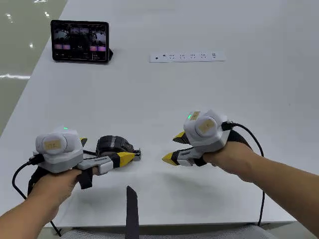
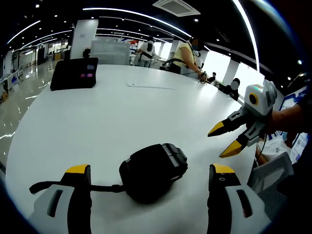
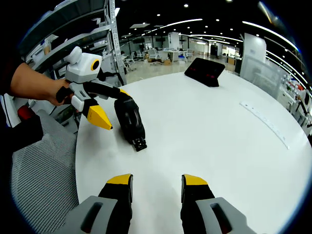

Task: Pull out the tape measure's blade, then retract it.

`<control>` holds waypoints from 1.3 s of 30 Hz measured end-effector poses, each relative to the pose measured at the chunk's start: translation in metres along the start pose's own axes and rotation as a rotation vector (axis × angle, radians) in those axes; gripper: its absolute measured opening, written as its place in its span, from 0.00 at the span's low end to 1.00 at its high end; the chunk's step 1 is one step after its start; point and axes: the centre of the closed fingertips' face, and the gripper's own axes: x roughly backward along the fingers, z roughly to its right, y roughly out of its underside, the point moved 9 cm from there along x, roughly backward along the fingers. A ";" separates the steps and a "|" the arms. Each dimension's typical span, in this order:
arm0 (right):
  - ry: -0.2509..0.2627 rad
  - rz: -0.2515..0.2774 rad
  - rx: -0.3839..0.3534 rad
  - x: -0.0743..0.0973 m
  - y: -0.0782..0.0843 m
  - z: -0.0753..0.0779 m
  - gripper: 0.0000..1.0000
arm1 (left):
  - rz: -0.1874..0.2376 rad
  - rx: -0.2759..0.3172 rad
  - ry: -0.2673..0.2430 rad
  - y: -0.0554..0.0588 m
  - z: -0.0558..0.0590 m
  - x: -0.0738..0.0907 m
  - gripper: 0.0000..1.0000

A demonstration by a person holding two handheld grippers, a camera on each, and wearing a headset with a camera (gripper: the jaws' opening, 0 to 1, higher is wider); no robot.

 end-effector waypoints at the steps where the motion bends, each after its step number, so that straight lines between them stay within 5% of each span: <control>1: 0.007 -0.003 -0.013 0.003 0.003 0.001 0.39 | -0.004 -0.005 0.015 0.001 0.000 0.002 0.99; 7: 0.033 0.022 -0.019 0.020 0.015 0.002 0.48 | -0.025 -0.066 0.046 0.003 -0.004 0.013 0.99; 15: 0.059 0.041 -0.086 0.041 0.040 0.008 0.59 | -0.073 -0.067 0.091 0.008 -0.013 0.029 0.99; 20: 0.078 0.039 -0.111 0.054 0.059 0.010 0.71 | -0.081 -0.060 0.090 0.012 -0.018 0.039 0.99; 23: 0.078 0.051 -0.149 0.063 0.068 0.012 0.77 | -0.064 -0.125 0.036 0.012 -0.025 0.044 0.99; 30: 0.098 0.079 -0.160 0.086 0.081 0.013 0.90 | -0.069 -0.085 0.062 0.016 -0.028 0.054 0.99; 32: 0.077 0.094 -0.157 0.093 0.086 0.013 0.90 | -0.075 -0.096 0.067 0.016 -0.028 0.057 0.99; 39: 0.126 0.075 -0.190 0.111 0.107 0.017 0.98 | -0.120 -0.164 0.074 0.020 -0.030 0.064 0.99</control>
